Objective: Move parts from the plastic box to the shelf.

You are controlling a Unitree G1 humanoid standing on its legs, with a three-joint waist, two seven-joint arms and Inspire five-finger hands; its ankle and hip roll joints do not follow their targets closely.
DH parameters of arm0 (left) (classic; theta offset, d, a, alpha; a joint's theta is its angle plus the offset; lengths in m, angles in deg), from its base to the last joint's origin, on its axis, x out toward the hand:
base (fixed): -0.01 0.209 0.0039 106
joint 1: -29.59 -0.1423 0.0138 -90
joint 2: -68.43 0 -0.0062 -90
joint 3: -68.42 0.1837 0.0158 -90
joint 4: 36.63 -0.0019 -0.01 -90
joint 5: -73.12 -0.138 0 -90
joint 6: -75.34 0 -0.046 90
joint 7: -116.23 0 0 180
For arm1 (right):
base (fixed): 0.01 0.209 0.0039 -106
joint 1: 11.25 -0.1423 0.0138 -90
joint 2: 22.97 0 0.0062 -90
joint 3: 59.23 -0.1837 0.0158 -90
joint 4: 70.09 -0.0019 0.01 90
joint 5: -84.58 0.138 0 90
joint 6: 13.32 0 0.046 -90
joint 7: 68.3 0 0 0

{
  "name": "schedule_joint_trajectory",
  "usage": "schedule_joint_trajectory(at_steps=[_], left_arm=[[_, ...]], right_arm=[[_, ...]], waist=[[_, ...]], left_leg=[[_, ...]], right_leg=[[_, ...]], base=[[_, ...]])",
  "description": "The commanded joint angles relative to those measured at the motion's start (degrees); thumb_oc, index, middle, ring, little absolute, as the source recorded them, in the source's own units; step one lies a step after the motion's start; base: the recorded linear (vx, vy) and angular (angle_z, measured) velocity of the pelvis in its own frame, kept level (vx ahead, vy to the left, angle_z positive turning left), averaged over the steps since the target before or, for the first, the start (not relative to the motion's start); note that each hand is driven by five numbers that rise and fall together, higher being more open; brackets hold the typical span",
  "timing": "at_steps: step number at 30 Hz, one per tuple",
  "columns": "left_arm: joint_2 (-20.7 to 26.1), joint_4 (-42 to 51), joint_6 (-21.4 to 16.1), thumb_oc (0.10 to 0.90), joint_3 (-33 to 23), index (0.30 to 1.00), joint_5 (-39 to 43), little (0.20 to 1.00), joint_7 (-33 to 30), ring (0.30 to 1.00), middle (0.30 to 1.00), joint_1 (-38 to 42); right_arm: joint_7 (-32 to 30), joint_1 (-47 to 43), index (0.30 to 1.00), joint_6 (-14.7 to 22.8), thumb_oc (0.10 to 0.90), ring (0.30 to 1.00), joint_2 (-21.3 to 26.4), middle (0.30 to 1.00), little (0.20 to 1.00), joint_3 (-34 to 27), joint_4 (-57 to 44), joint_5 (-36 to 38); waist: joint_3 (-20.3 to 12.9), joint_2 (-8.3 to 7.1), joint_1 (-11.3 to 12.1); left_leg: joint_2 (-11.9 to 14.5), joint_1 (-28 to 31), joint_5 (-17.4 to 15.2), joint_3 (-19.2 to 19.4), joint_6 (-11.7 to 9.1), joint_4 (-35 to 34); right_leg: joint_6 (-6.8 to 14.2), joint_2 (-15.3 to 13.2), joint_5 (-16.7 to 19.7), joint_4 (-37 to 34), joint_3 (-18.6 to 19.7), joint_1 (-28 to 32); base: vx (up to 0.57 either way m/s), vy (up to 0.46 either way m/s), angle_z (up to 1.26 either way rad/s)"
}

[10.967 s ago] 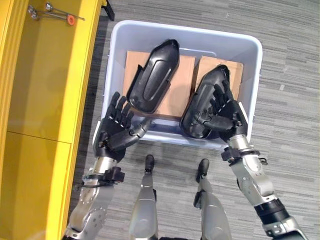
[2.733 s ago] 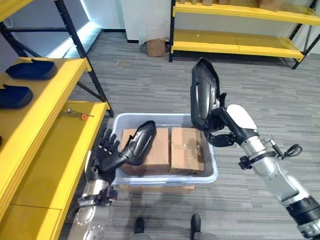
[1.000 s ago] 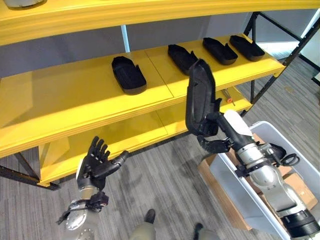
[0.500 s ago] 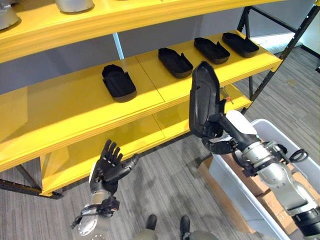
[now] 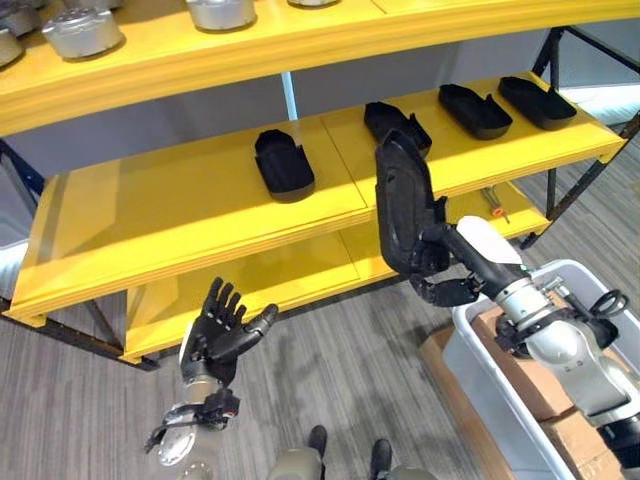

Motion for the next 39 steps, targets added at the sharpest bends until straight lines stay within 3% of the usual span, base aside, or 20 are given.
schedule_joint_trajectory(at_steps=[1,2,3,5,6,8,10,16,22,31,39], left_arm=[[3.0,8.3,-5.0,0.9,-1.3,1.0,0.5,1.0,1.8,1.0,1.0,-0.1],[2.9,8.3,-5.0,0.9,-1.3,1.0,0.7,1.0,1.7,1.0,1.0,0.0],[2.8,8.1,-5.2,0.9,-1.3,1.0,1.1,1.0,1.5,1.0,1.0,0.2],[2.8,8.0,-5.3,0.9,-1.0,1.0,0.9,1.0,1.6,1.0,1.0,0.6],[2.2,7.7,-5.0,0.9,-0.8,1.0,1.0,1.0,2.2,1.0,1.0,0.4],[2.0,7.7,-5.0,0.9,-0.7,1.0,1.2,1.0,2.5,1.0,1.0,0.1],[2.0,8.0,-4.9,0.9,-0.6,1.0,1.4,1.0,2.9,1.0,1.0,-0.3],[3.8,7.8,-5.0,0.9,-1.4,1.0,1.1,1.0,2.3,1.0,1.0,0.0],[5.5,7.7,-5.0,0.9,-1.6,1.0,0.4,1.0,1.6,1.0,1.0,1.5],[5.8,7.8,-4.6,0.9,-1.7,1.0,-0.3,1.0,1.0,1.0,1.0,1.8],[6.0,8.0,-4.7,0.9,-2.2,1.0,-0.4,1.0,0.8,1.0,1.0,1.8]], right_arm=[[-7.0,-7.7,0.3,5.1,0.4,0.3,3.6,0.3,0.3,-5.6,-6.7,3.9],[-7.4,-7.5,0.3,4.8,0.4,0.3,4.3,0.3,0.3,-6.1,-6.5,3.9],[-8.2,-7.4,0.3,4.5,0.4,0.3,5.3,0.3,0.3,-6.7,-6.0,3.4],[-8.6,-7.5,0.3,4.3,0.4,0.3,5.9,0.3,0.3,-7.2,-5.8,3.0],[-8.7,-6.8,0.3,4.1,0.4,0.3,6.0,0.3,0.3,-7.9,-5.8,2.3],[-8.8,-6.7,0.3,4.0,0.4,0.3,5.9,0.3,0.3,-8.0,-5.7,1.8],[-8.8,-6.6,0.3,3.8,0.4,0.3,5.6,0.3,0.3,-8.1,-5.8,1.5],[-8.6,-8.0,0.3,3.2,0.4,0.3,4.2,0.3,0.3,-6.8,-5.8,0.4],[-8.4,-11.3,0.3,2.4,0.4,0.3,3.8,0.3,0.3,-5.0,-4.9,-0.2],[-7.5,-17.4,0.3,1.4,0.4,0.3,5.4,0.3,0.3,-1.4,-3.1,-0.8],[-6.5,-23.0,0.3,0.7,0.4,0.3,7.4,0.3,0.3,2.4,-0.5,0.1]], waist=[[-4.9,-1.79,-1.8],[-5.0,-1.63,-2.0],[-5.2,-0.88,-2.2],[-5.4,-0.23,-2.1],[-6.4,0.82,-2.1],[-7.0,1.55,-1.8],[-7.6,1.89,-1.4],[-7.5,-0.16,0.3],[-7.9,-2.15,1.3],[-8.9,-4.66,3.3],[-8.7,-6.61,6.0]], left_leg=[[9.0,-0.4,4.1,0.6,-0.5,-4.7],[11.4,-0.2,6.6,1.3,-0.9,-7.6],[14.6,-0.6,11.8,3.3,-2.9,-13.0],[15.4,-0.5,13.6,4.3,-4.1,-15.3],[16.0,1.2,11.4,5.0,-5.2,-15.8],[16.0,1.7,10.7,4.5,-5.8,-15.8],[14.5,2.7,9.4,4.0,-5.4,-15.8],[9.6,3.8,4.3,4.3,-2.8,-13.0],[6.4,2.2,1.4,4.9,-1.2,-10.5],[3.7,1.4,0.4,4.6,0.4,-11.3],[2.3,-0.1,0.3,3.0,0.9,-11.2]], right_leg=[[5.1,1.5,-0.5,-2.3,2.8,1.4],[5.0,1.3,-1.1,-1.8,2.7,1.0],[5.2,1.4,-2.1,-1.6,2.5,1.3],[5.6,1.5,-2.5,-1.5,2.4,1.8],[5.9,1.6,-3.1,-1.5,2.3,2.4],[6.1,1.7,-3.3,-1.6,2.7,3.0],[6.5,0.5,-3.4,-2.0,2.7,4.6],[9.4,-4.9,-1.7,-3.0,2.8,7.2],[11.8,-8.0,0.2,-3.1,2.4,6.1],[13.8,-10.4,3.2,-4.3,1.0,5.7],[14.3,-11.3,4.6,-4.2,-0.9,5.8]], base=[[0.05,0.112,0.2],[0.09,0.211,0.22],[0.07,0.158,0.22],[0.11,0.198,0.18],[0.12,0.201,0.02],[0.13,0.198,-0.15],[0.17,0.255,-0.08],[0.13,0.234,0.08],[0.06,0.171,0.03],[0.05,0.094,0.01],[0.03,0.025,0.09]])
